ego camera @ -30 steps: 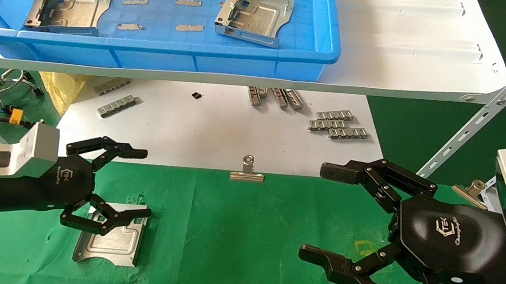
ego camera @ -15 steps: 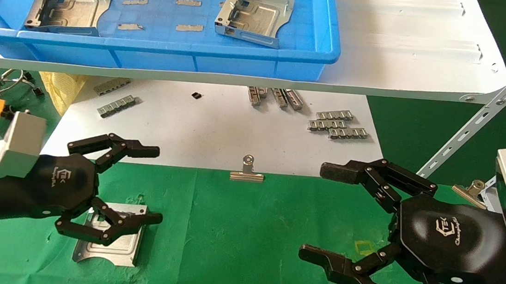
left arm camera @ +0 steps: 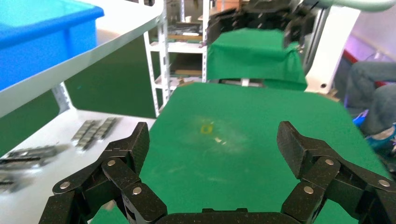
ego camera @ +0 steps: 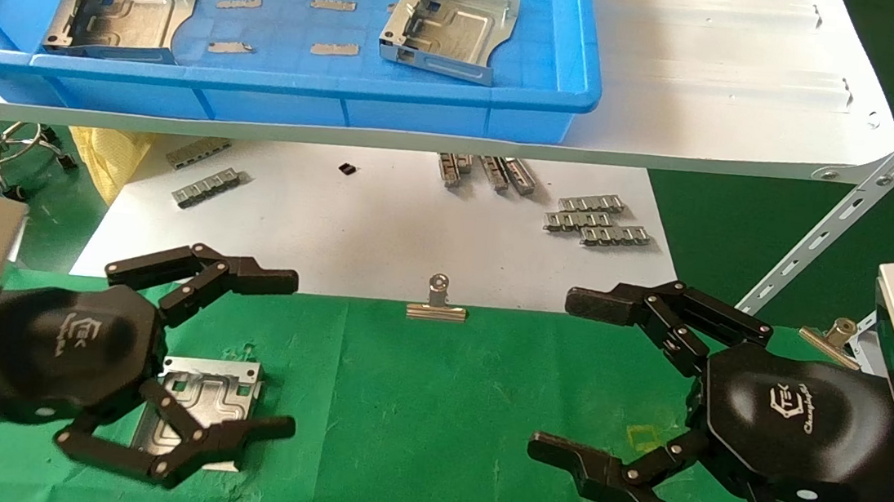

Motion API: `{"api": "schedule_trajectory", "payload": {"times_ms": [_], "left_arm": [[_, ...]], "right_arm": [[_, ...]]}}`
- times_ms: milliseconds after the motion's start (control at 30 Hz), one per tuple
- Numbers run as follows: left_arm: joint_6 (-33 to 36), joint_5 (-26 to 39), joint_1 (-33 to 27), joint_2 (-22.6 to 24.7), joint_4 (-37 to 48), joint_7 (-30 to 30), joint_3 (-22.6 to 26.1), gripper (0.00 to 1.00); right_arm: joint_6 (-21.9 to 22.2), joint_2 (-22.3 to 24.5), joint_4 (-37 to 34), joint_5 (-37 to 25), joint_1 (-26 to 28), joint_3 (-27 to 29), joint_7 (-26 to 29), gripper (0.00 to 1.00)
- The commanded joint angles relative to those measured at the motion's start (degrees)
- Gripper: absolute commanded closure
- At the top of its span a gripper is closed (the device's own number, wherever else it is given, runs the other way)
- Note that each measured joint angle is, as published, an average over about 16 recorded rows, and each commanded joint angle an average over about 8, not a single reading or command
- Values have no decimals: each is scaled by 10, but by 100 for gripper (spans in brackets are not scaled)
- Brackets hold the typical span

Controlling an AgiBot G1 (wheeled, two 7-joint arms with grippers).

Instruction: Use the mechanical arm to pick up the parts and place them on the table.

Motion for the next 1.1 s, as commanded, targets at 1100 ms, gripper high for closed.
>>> {"api": "schedule_trajectory", "payload": {"times_ms": [1100], "left_arm": [[-10, -25, 51, -19, -102, -73, -54, 0]], "right_arm": [[0, 0, 0, 0, 0, 0, 0, 0]]}}
